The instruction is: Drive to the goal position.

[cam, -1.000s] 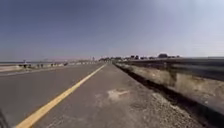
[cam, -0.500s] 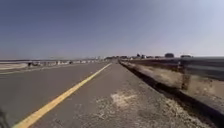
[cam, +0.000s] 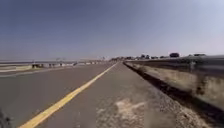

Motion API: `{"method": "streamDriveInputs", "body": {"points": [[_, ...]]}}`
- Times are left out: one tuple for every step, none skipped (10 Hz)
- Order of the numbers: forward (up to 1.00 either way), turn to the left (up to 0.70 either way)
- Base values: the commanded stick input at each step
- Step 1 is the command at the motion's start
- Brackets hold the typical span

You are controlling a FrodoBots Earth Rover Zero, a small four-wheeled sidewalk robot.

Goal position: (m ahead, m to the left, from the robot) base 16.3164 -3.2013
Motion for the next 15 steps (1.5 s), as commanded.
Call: {"method": "streamDriveInputs", "body": {"points": [[0.5, 0.0], [0.5, 0.0], [0.5, 0.0], [0.5, 0.0], [0.5, 0.0], [0.5, 0.0], [0.5, 0.0], [0.5, 0.0], [0.5, 0.0], [0.5, 0.0], [0.5, 0.0], [0.5, 0.0], [0.5, 0.0], [0.5, 0.0], [0.5, 0.0]]}}
